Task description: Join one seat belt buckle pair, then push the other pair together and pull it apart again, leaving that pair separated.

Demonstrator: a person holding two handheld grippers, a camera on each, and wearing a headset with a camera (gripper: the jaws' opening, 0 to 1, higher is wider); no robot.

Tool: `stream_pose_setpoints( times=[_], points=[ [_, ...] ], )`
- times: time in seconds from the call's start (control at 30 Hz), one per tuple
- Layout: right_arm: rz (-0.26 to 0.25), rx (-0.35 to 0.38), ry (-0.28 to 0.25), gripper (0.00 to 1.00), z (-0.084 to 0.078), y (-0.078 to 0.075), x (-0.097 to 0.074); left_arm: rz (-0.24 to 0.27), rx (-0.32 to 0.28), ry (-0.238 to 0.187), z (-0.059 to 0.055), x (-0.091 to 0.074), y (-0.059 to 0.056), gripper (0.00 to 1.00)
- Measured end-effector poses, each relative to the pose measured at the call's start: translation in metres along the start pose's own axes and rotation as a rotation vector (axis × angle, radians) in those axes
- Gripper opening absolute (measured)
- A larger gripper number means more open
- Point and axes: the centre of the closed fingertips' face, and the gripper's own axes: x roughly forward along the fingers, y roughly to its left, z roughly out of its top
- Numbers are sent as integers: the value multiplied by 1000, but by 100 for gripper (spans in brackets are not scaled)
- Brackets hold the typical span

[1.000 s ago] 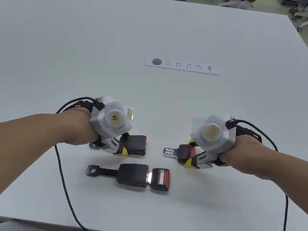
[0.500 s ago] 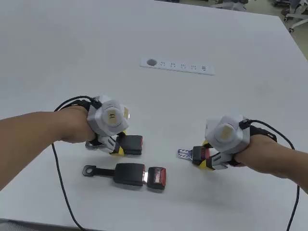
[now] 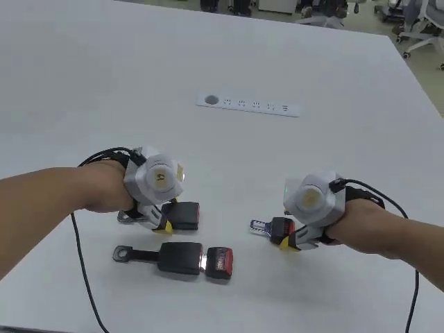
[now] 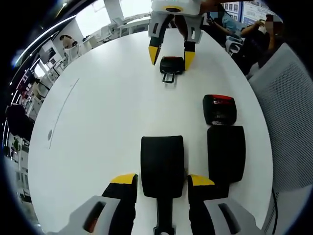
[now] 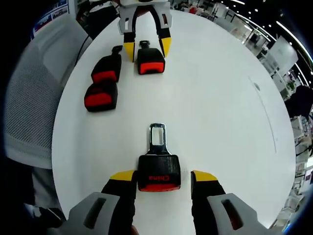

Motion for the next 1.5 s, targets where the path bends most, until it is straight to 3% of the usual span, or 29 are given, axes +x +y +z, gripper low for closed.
stream_pose_setpoints(
  times=[0.03,0.1,0.27,0.43,0.57,0.67,0.77,0.83,0.97,1.07,1.2,1.3,1.5],
  points=[
    [-2,10,-3,44,1,0,0,2,-1,-3,-1,-1,-1,51],
    [-6,25,-18,44,5,1,-3,2,-6,-23,1,-7,-3,51],
    [-33,64,-77,44,18,2,-17,82,-97,-97,2,-34,5,53],
    [-63,149,-159,49,31,9,-29,129,-198,-202,8,-54,-11,58],
    [-84,166,-188,56,38,21,-34,167,-215,-201,-5,-57,-19,63],
    [-106,159,-212,62,40,34,-43,206,-287,-250,-11,-70,-27,65],
    [-111,184,-234,65,38,42,-50,222,-303,-240,-28,-78,-39,69],
    [-107,237,-260,68,37,49,-54,243,-357,-198,-42,-82,-43,72],
    [-122,272,-281,70,35,55,-61,269,-432,-226,-62,-94,-53,76],
    [-138,297,-302,73,34,56,-67,281,-446,-222,-73,-100,-63,81],
    [-163,323,-329,80,30,60,-77,302,-475,-253,-72,-110,-74,87],
    [-173,357,-351,84,27,62,-78,308,-499,-268,-79,-112,-77,90],
    [-188,402,-382,90,24,69,-89,326,-534,-308,-82,-120,-85,94]
  ],
)
